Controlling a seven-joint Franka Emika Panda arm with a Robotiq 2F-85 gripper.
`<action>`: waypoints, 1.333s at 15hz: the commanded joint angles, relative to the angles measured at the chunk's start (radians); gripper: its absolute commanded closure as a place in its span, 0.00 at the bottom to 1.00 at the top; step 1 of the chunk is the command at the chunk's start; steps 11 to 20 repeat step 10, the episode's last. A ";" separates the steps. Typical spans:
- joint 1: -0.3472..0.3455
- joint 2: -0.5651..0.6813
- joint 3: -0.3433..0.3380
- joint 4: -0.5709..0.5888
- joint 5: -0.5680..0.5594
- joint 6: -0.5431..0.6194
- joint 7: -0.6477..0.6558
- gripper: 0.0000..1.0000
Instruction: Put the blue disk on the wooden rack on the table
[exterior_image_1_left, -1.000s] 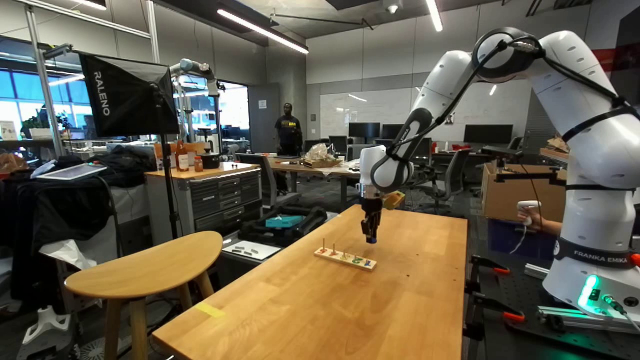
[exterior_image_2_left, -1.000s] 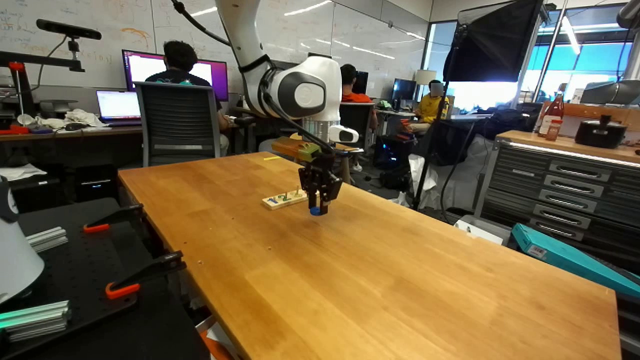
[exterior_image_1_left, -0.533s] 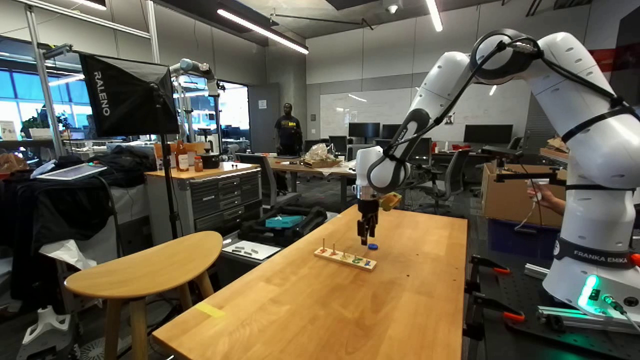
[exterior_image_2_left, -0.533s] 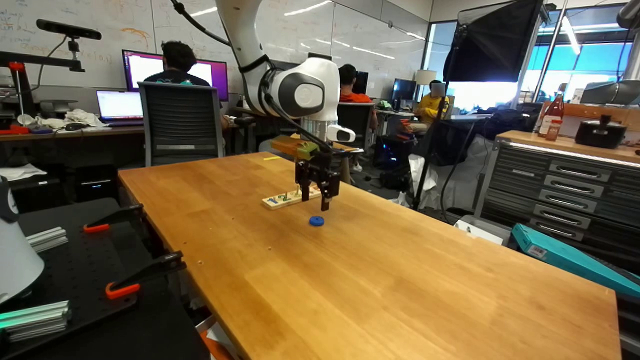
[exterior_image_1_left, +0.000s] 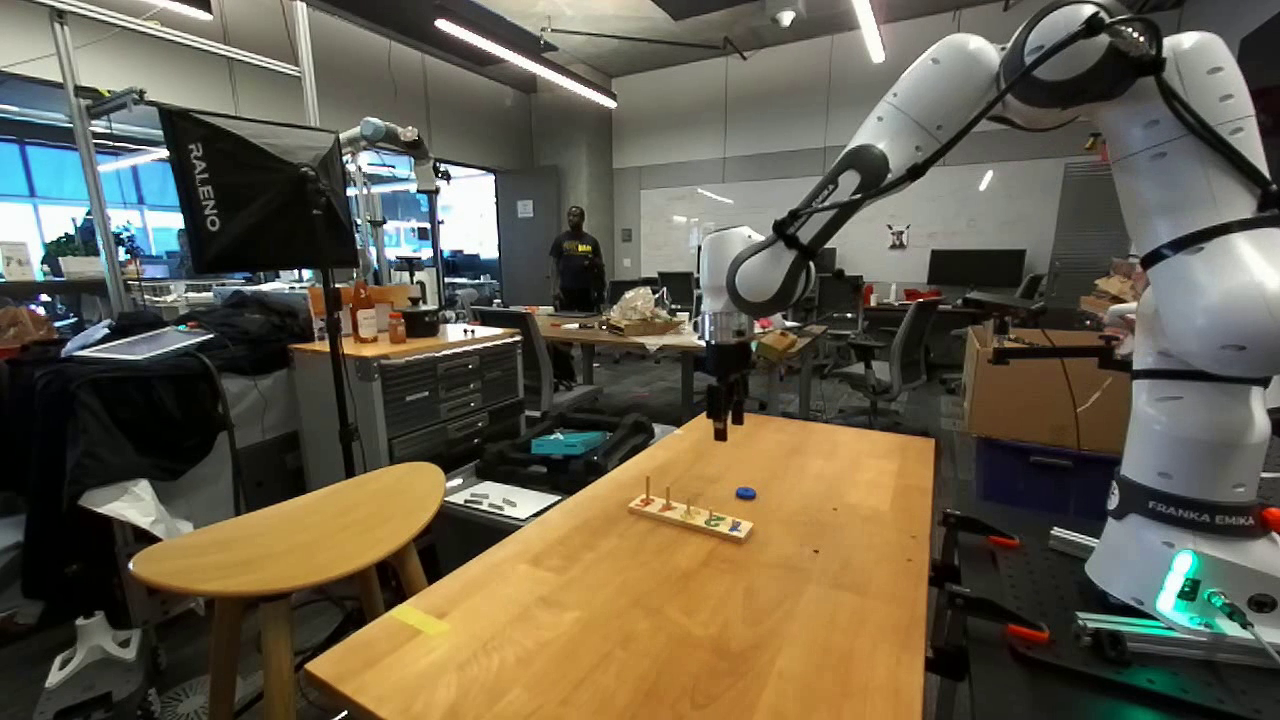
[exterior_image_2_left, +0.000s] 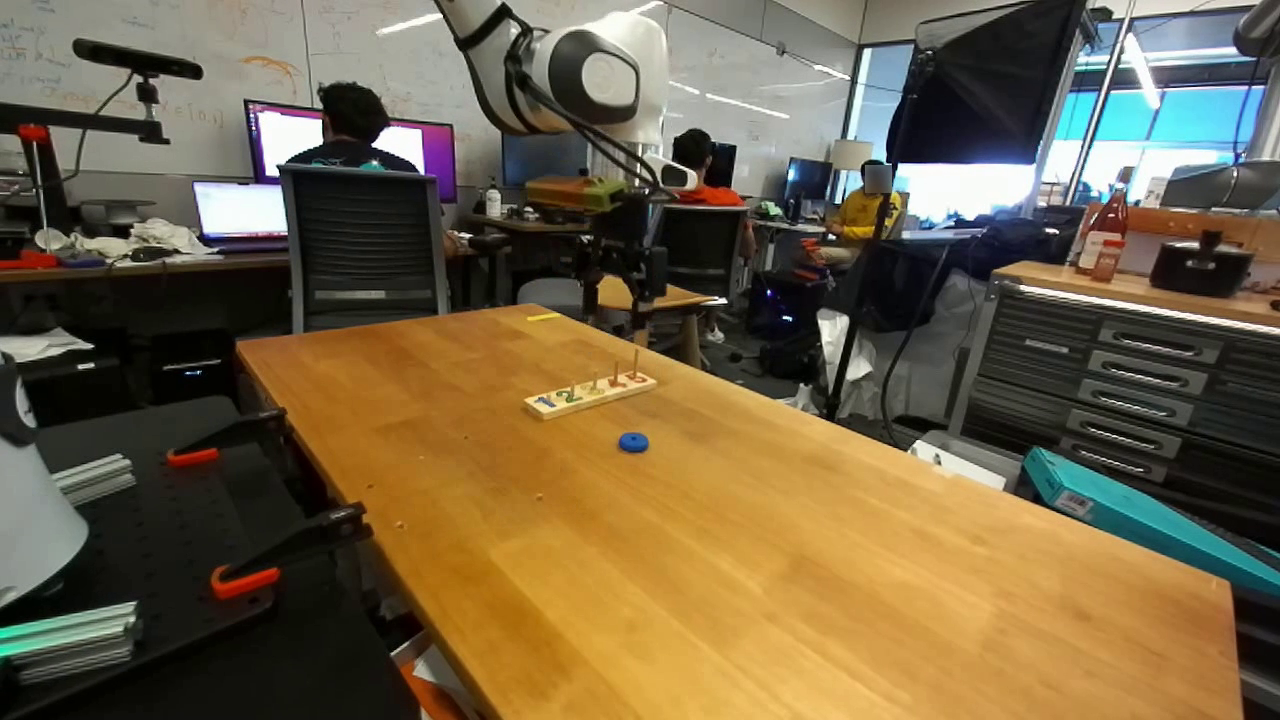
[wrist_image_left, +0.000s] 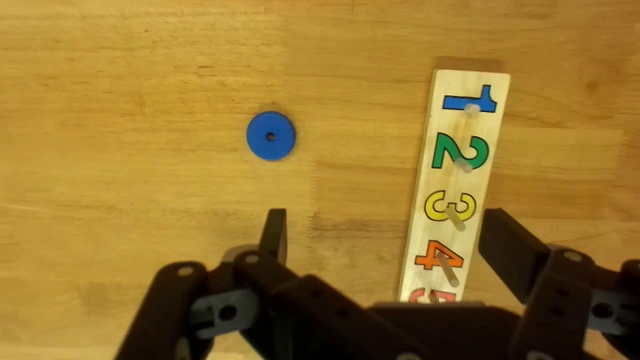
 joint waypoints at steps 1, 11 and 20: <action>0.003 -0.162 0.014 -0.032 0.034 -0.133 -0.032 0.00; 0.007 -0.217 0.009 -0.002 0.042 -0.254 -0.023 0.00; 0.007 -0.217 0.009 -0.002 0.042 -0.254 -0.023 0.00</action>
